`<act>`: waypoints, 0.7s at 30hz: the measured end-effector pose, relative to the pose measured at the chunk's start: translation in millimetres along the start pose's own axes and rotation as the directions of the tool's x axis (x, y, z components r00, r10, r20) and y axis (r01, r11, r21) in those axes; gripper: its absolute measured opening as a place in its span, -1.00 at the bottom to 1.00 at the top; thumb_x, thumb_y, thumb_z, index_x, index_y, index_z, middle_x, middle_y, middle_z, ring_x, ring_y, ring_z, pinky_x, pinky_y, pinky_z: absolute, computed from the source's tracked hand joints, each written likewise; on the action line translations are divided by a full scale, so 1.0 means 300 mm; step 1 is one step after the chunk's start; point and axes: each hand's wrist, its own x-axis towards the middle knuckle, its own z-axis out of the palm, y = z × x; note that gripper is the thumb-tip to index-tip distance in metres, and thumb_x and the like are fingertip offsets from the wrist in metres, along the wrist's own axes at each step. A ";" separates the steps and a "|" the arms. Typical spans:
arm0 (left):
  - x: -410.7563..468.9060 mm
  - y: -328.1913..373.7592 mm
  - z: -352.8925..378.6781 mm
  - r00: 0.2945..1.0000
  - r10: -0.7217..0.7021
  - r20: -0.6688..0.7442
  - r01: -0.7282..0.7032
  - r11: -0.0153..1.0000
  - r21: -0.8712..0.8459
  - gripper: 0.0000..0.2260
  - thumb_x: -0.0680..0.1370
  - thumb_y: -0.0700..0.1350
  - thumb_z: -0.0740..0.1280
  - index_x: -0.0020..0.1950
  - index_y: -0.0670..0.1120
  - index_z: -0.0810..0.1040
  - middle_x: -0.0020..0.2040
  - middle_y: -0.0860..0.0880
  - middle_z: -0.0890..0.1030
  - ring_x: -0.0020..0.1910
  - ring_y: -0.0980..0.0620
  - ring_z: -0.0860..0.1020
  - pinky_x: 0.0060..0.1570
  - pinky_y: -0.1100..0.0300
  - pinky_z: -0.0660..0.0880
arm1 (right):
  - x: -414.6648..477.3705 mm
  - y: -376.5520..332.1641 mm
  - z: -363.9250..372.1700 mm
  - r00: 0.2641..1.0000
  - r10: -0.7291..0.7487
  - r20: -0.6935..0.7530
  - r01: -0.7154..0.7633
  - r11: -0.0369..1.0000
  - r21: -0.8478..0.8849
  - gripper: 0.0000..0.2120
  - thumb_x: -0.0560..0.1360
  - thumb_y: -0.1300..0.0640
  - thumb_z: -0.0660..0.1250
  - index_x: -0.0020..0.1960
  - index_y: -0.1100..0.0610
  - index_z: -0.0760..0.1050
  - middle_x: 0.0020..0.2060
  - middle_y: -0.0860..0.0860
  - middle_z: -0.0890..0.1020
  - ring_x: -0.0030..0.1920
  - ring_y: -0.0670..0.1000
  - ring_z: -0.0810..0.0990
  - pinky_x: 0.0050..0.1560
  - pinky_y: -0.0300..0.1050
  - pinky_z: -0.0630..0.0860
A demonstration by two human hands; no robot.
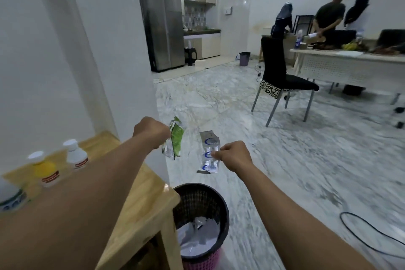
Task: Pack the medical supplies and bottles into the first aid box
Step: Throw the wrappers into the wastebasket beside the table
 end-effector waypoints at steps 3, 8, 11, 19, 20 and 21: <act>0.084 0.022 0.078 0.996 0.031 0.081 -0.033 0.999 0.026 -0.88 0.40 -0.28 0.49 -0.10 -0.31 0.70 -0.35 -0.19 0.60 -0.43 -0.10 0.54 -0.32 0.15 0.55 | 0.089 0.073 0.016 0.999 0.031 -0.016 -0.032 0.999 -0.011 -0.67 0.43 0.13 0.51 -0.39 0.19 0.43 -0.49 0.08 0.32 -0.51 -0.02 0.25 -0.44 -0.16 0.16; 0.237 0.000 0.242 0.979 0.001 0.203 -0.045 0.975 0.215 -0.86 0.39 -0.20 0.52 -0.16 -0.27 0.71 -0.37 -0.14 0.69 -0.38 -0.11 0.65 -0.18 0.07 0.68 | 0.231 0.209 0.076 0.986 0.169 -0.001 -0.169 0.985 -0.025 -0.58 0.47 0.26 0.33 -0.38 0.08 0.14 -0.47 0.01 0.22 -0.48 0.01 0.17 -0.40 -0.17 0.12; 0.319 -0.009 0.340 0.955 -0.028 0.296 -0.074 0.942 0.327 -0.88 0.38 -0.22 0.51 -0.17 -0.27 0.72 -0.39 -0.14 0.65 -0.44 -0.07 0.54 -0.39 0.19 0.53 | 0.295 0.310 0.124 0.967 0.251 0.034 -0.249 0.967 -0.050 -0.63 0.46 0.36 0.20 -0.34 0.07 0.09 -0.45 0.02 0.19 -0.48 0.01 0.12 -0.47 -0.19 0.08; 0.510 -0.096 0.600 0.780 -0.255 0.572 -0.160 0.802 0.576 -0.93 0.52 -0.31 0.43 -0.01 -0.24 0.63 -0.06 -0.14 0.70 -0.13 -0.01 0.70 -0.28 0.20 0.58 | 0.386 0.586 0.321 0.911 0.388 0.139 -0.371 0.919 -0.130 -0.57 0.39 0.23 0.49 -0.38 0.13 0.21 -0.50 0.03 0.27 -0.52 0.00 0.26 -0.49 -0.21 0.19; 0.533 -0.114 0.632 0.762 -0.285 0.581 -0.179 0.770 0.612 -0.91 0.54 -0.30 0.41 0.03 -0.24 0.63 -0.01 -0.13 0.70 -0.15 0.03 0.70 -0.28 0.22 0.58 | 0.393 0.620 0.344 0.903 0.404 0.148 -0.389 0.913 -0.121 -0.56 0.39 0.21 0.51 -0.38 0.13 0.23 -0.50 0.03 0.27 -0.52 0.00 0.26 -0.49 -0.21 0.20; 0.554 -0.131 0.660 0.747 -0.316 0.585 -0.191 0.741 0.644 -0.88 0.56 -0.28 0.40 0.08 -0.24 0.63 0.04 -0.12 0.70 -0.19 0.07 0.68 -0.31 0.25 0.58 | 0.402 0.653 0.367 0.895 0.417 0.157 -0.403 0.908 -0.114 -0.56 0.39 0.20 0.53 -0.37 0.14 0.24 -0.51 0.04 0.28 -0.54 0.00 0.26 -0.49 -0.21 0.21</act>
